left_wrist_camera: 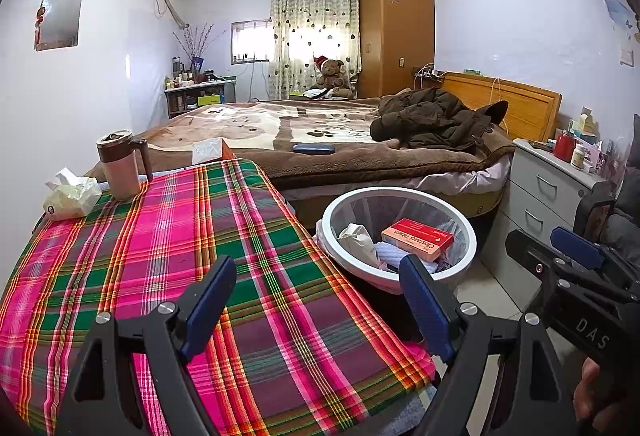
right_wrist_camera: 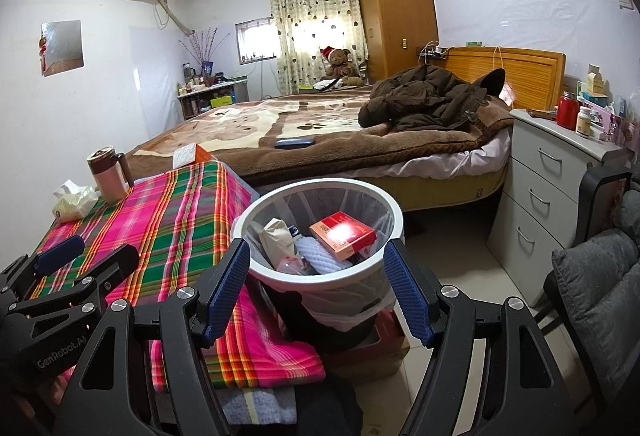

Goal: Collect trash

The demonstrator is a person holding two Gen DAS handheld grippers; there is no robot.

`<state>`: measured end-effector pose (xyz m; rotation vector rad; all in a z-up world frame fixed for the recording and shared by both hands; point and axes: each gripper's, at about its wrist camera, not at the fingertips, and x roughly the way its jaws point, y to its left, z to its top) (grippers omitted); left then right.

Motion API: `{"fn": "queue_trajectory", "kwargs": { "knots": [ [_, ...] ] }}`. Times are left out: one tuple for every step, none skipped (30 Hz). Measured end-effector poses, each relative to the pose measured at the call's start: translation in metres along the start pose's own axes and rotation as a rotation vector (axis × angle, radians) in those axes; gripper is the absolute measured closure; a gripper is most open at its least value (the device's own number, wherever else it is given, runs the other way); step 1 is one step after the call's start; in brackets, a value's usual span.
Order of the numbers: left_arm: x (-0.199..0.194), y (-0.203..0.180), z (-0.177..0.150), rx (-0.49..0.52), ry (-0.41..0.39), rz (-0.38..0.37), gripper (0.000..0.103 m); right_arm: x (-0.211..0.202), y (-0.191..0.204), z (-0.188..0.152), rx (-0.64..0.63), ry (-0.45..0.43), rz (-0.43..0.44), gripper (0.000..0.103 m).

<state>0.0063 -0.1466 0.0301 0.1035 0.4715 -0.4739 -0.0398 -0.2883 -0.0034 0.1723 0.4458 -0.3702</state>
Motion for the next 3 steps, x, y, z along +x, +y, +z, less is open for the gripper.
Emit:
{"fn": "queue_trajectory", "kwargs": {
  "knots": [
    [-0.0002, -0.0005, 0.0, 0.002, -0.002, 0.001, 0.018, -0.0005, 0.0003, 0.0, 0.0, 0.0, 0.0, 0.032],
    [-0.0001, -0.0008, 0.0, 0.004, -0.001, -0.002, 0.018, -0.0006, 0.0002, 0.0001, 0.0, -0.001, 0.0, 0.032],
    [-0.0003, -0.0007, -0.0001, 0.002, 0.0, -0.004, 0.018, 0.0, -0.0002, 0.0002, 0.0, -0.001, 0.001, 0.032]
  ]
}}
